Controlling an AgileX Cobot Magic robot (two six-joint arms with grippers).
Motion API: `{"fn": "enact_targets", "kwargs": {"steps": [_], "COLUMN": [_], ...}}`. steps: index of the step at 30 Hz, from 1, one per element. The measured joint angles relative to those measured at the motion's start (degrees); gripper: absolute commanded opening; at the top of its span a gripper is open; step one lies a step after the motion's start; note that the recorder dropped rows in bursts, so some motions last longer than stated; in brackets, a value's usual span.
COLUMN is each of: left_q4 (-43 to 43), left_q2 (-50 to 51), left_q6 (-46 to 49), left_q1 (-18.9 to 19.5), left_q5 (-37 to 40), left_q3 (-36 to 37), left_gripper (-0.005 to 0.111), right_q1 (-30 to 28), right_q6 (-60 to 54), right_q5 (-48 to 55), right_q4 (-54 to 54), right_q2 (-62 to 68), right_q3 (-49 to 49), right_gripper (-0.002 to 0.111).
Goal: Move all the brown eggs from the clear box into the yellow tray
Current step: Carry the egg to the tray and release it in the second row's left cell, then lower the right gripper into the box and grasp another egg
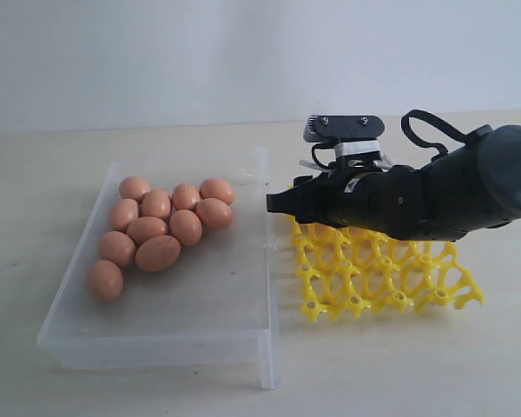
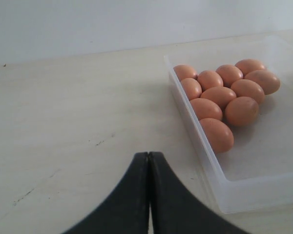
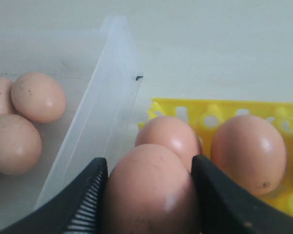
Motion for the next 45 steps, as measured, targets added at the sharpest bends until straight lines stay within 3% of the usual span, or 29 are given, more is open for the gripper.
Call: {"fn": "enact_targets", "kwargs": {"steps": [15, 29, 37, 40, 43, 45], "left_q4": [0.00, 0.00, 0.00, 0.00, 0.00, 0.00], "left_q2": [0.00, 0.00, 0.00, 0.00, 0.00, 0.00], "left_q6": [0.00, 0.00, 0.00, 0.00, 0.00, 0.00], "left_q1": [0.00, 0.00, 0.00, 0.00, 0.00, 0.00], "left_q5": [0.00, 0.00, 0.00, 0.00, 0.00, 0.00], "left_q3": [0.00, 0.00, 0.00, 0.00, 0.00, 0.00], "left_gripper": [0.000, 0.000, 0.000, 0.000, 0.000, 0.000], "right_q1": [0.00, -0.09, -0.09, 0.44, 3.93, 6.05], "right_q6": [-0.26, -4.57, -4.83, -8.85, -17.21, -18.91], "right_q5": [-0.61, -0.83, -0.08, 7.78, 31.84, 40.56], "right_q4": [0.00, 0.39, 1.41, 1.75, 1.88, 1.88], "right_q2": [0.00, 0.00, -1.17, -4.62, -6.98, -5.92], "right_q3": [0.00, 0.00, 0.00, -2.52, -15.15, -20.99], "right_gripper": [0.042, 0.059, 0.056, 0.043, 0.034, 0.034]}}
